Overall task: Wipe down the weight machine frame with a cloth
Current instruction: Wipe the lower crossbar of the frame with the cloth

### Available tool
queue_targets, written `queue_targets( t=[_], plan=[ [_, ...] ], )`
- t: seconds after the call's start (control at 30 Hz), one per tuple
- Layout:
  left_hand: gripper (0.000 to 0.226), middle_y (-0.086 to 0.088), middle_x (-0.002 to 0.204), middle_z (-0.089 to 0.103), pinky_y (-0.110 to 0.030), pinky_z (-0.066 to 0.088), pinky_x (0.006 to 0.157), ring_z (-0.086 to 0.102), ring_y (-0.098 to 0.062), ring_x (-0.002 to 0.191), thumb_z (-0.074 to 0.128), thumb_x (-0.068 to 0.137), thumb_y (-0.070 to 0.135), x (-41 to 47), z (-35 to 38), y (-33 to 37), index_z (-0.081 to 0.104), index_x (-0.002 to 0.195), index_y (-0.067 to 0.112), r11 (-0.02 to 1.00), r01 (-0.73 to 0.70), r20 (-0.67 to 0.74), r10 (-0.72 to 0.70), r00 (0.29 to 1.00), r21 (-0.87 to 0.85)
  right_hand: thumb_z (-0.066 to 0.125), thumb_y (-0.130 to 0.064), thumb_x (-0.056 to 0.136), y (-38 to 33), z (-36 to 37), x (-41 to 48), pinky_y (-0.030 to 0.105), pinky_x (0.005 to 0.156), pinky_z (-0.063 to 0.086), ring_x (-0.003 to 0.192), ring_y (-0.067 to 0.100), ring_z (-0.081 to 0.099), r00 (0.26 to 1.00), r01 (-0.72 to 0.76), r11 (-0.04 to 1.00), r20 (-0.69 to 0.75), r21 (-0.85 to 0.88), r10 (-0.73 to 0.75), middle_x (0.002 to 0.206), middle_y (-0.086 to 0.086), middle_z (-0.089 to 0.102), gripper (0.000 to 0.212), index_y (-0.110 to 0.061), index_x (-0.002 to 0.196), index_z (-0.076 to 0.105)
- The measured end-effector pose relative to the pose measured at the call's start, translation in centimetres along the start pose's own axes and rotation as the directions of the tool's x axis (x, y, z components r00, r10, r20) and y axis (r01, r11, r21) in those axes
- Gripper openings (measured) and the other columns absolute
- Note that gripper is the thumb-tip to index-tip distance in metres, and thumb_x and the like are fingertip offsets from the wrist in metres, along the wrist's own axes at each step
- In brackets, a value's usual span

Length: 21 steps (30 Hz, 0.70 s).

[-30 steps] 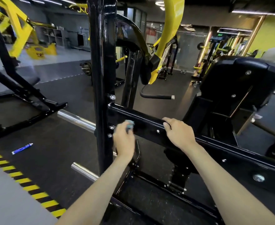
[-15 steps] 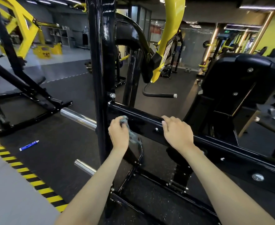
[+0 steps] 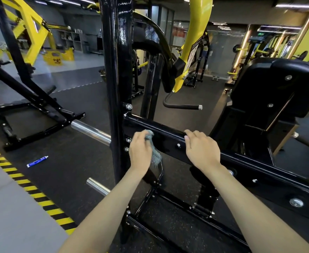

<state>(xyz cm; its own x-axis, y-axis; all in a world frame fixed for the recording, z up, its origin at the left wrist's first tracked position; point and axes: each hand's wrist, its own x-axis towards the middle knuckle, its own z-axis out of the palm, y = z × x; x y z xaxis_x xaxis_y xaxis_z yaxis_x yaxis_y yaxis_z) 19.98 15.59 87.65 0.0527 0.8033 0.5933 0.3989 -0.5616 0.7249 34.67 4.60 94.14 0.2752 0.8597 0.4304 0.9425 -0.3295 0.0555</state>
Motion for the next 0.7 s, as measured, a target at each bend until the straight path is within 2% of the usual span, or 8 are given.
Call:
queue_targets(
  t=[0.07,0.1,0.23,0.37,0.43,0.53,0.67,0.7],
  plan=[
    [0.025,-0.006,0.100,0.062,-0.027,0.047,0.083,0.061,-0.021,0.091,0.057,0.088,-0.002,1.1,-0.3,0.0,0.067,0.109,0.009,0.972,0.228,-0.138,-0.234,0.962,-0.055,0.026,-0.031,0.104,0.1,0.0,0.0,0.031,0.076,0.044,0.102,0.021,0.059,1.000,0.001,1.000,0.003,0.010,-0.001,0.113,0.001,0.063,0.042,-0.018,0.137,0.048],
    [0.025,-0.005,0.099,0.060,-0.028,0.047,0.080,0.059,-0.019,0.088,0.057,0.089,-0.002,1.0,-0.3,0.6,0.066,0.109,0.009,0.978,0.201,-0.145,-0.206,0.968,-0.049,0.025,-0.031,0.104,0.1,0.0,0.0,0.031,0.077,0.045,0.102,0.020,0.059,1.000,0.001,1.000,0.007,0.007,-0.001,0.113,0.001,0.063,0.042,-0.018,0.138,0.047],
    [0.030,-0.007,0.099,0.057,-0.028,0.050,0.073,0.059,-0.019,0.084,0.045,0.089,0.007,0.7,-0.5,1.1,0.066,0.111,0.004,0.963,-0.268,0.008,0.267,0.964,0.022,0.028,-0.029,0.103,0.1,0.1,-0.2,0.034,0.079,0.047,0.101,0.023,0.060,1.000,-0.004,1.000,0.013,-0.023,0.005,0.112,0.003,0.064,0.042,-0.016,0.136,0.050],
    [0.024,-0.010,0.098,0.057,-0.039,0.050,0.079,0.057,-0.025,0.089,0.056,0.088,-0.002,5.9,-1.3,-0.1,0.068,0.106,0.007,0.995,0.064,-0.170,-0.051,0.984,0.070,0.031,-0.028,0.100,0.1,0.8,0.1,0.034,0.069,0.048,0.089,0.023,0.063,0.999,0.007,1.000,-0.036,-0.028,-0.008,0.099,0.003,0.068,0.042,-0.013,0.127,0.060],
    [0.027,-0.011,0.095,0.059,-0.039,0.052,0.075,0.057,-0.027,0.087,0.061,0.081,-0.009,5.4,-0.8,0.5,0.069,0.101,0.007,0.976,-0.106,-0.058,0.119,0.991,0.191,0.037,-0.028,0.099,0.1,1.2,0.0,0.033,0.066,0.048,0.085,0.023,0.064,0.998,0.004,0.999,-0.058,-0.035,-0.006,0.095,0.002,0.068,0.039,-0.013,0.123,0.064],
    [0.031,-0.011,0.098,0.060,-0.035,0.052,0.078,0.059,-0.026,0.089,0.060,0.080,-0.009,5.5,-1.6,-0.6,0.067,0.106,0.006,0.882,-0.437,0.169,0.410,0.896,0.178,0.037,-0.028,0.100,0.1,0.9,0.1,0.034,0.072,0.047,0.092,0.023,0.063,0.999,-0.001,1.000,-0.054,-0.002,0.001,0.103,0.002,0.067,0.038,-0.014,0.129,0.059],
    [0.028,-0.013,0.105,0.058,-0.036,0.047,0.086,0.059,-0.030,0.096,0.055,0.088,-0.003,8.3,-2.9,-1.5,0.067,0.112,0.005,0.974,-0.085,0.046,0.077,0.996,0.210,0.025,-0.032,0.103,-0.1,0.2,0.2,0.030,0.084,0.043,0.108,0.018,0.057,1.000,-0.006,1.000,-0.023,0.012,0.007,0.118,-0.003,0.061,0.043,-0.021,0.139,0.046],
    [0.029,-0.012,0.104,0.058,-0.036,0.047,0.086,0.059,-0.029,0.095,0.054,0.086,-0.003,7.4,-2.4,-0.5,0.068,0.109,0.008,0.975,-0.079,0.036,0.074,0.997,0.207,0.024,-0.032,0.104,-0.1,0.1,0.2,0.029,0.085,0.043,0.110,0.017,0.055,1.000,-0.010,1.000,-0.013,0.010,0.011,0.120,-0.004,0.060,0.043,-0.022,0.141,0.044]
  ],
)
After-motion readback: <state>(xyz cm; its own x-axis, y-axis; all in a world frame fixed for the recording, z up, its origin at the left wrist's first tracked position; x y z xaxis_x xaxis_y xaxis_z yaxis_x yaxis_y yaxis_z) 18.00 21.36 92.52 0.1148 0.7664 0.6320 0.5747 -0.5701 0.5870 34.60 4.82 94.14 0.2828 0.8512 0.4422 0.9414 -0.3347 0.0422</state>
